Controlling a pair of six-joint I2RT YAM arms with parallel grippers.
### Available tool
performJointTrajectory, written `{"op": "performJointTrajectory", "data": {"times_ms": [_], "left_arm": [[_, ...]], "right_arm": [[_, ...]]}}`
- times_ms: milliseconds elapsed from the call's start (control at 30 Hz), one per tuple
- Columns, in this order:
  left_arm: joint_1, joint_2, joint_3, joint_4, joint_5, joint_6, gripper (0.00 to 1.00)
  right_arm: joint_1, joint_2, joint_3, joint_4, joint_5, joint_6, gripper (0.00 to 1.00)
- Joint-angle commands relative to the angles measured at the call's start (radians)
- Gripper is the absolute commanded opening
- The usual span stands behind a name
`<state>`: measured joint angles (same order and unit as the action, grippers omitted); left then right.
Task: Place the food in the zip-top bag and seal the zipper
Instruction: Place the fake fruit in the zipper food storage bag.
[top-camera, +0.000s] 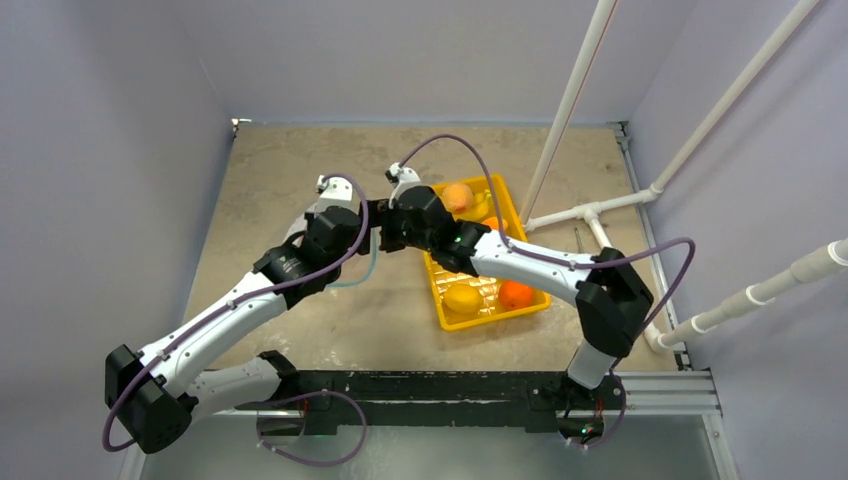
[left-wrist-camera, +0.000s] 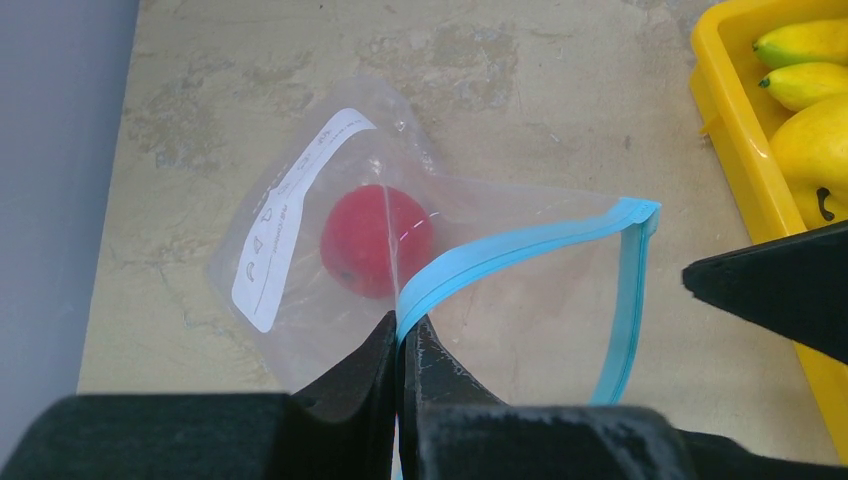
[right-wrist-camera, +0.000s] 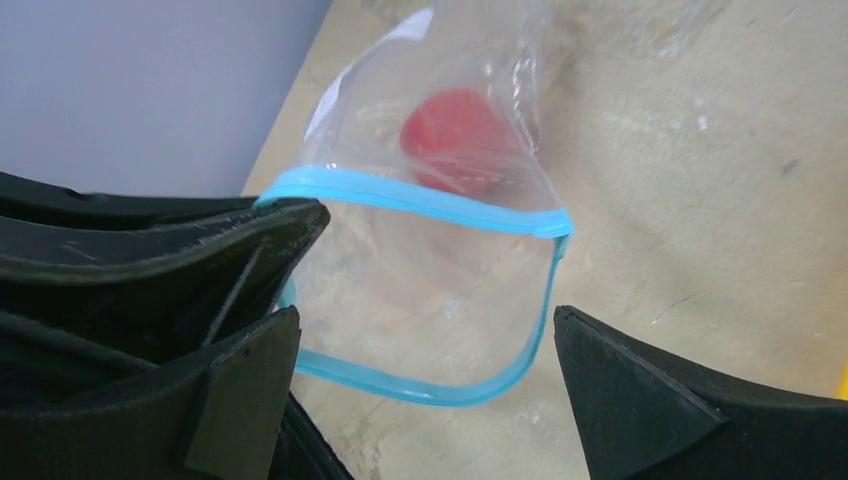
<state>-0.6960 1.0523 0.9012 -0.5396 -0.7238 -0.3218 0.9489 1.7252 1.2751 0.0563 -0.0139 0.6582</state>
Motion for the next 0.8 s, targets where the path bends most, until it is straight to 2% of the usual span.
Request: {"op": "performJointTrajectory", "data": {"times_ms": [0, 200, 433, 600, 767], "left_arm": [[0.007, -0.022, -0.005, 0.029, 0.002, 0.005, 0.00], [0.007, -0.018, -0.005, 0.029, 0.006, 0.006, 0.00], [0.007, -0.012, -0.005, 0.030, 0.009, 0.006, 0.00], [0.009, -0.008, -0.004, 0.032, 0.012, 0.008, 0.00], [0.008, -0.007, -0.005, 0.033, 0.011, 0.010, 0.00]], "right_arm": [[0.001, -0.087, -0.011, -0.066, 0.142, -0.004, 0.99], [-0.033, -0.129, -0.046, -0.156, 0.227, -0.022, 0.99], [-0.129, -0.160, -0.069, -0.209, 0.273, -0.075, 0.99], [-0.197, -0.147, -0.046, -0.248, 0.340, -0.119, 0.99], [-0.222, -0.090, 0.021, -0.304, 0.470, -0.145, 0.99]]}}
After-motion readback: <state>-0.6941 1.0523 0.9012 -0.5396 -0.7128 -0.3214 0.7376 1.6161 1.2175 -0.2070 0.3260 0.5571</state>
